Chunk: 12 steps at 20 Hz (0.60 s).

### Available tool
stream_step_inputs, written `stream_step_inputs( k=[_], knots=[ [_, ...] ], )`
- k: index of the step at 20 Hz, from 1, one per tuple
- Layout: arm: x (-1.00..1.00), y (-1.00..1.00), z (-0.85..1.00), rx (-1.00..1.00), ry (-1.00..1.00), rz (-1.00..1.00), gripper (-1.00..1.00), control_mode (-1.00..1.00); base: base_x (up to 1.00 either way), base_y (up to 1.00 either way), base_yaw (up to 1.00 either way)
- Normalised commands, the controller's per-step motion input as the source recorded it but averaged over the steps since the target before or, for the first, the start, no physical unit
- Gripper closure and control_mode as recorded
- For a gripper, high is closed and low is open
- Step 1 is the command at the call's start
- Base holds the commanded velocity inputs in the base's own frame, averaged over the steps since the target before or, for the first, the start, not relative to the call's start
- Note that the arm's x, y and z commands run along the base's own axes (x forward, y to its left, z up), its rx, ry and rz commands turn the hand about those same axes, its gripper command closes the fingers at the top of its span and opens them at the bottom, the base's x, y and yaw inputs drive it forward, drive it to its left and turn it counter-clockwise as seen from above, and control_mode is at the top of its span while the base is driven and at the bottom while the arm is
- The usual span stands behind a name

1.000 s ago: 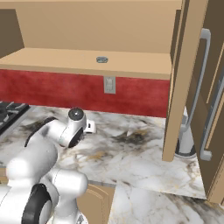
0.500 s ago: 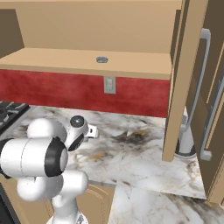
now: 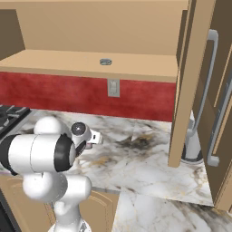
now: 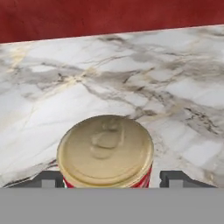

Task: Restock the canned food cabinet by taking the new fresh canned food from the counter and placing it in the cabinet. Then, take the old canned food from the cabinet and place it on the counter.

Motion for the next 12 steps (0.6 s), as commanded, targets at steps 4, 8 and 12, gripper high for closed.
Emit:
stream_step_inputs(
  k=[4, 8, 12],
  knots=[
    [0.00, 0.00, 0.28, 0.00, 0.00, -0.05, -1.00, -1.00, 0.00, 0.00, 0.00],
    [-0.06, 0.00, 0.66, 0.00, 0.00, -0.03, -1.00, -1.00, 0.00, 0.00, 0.00],
    [-0.63, -0.04, 1.00, 0.00, 0.00, -0.04, -1.00, -1.00, 0.00, 0.00, 0.00]
  ],
)
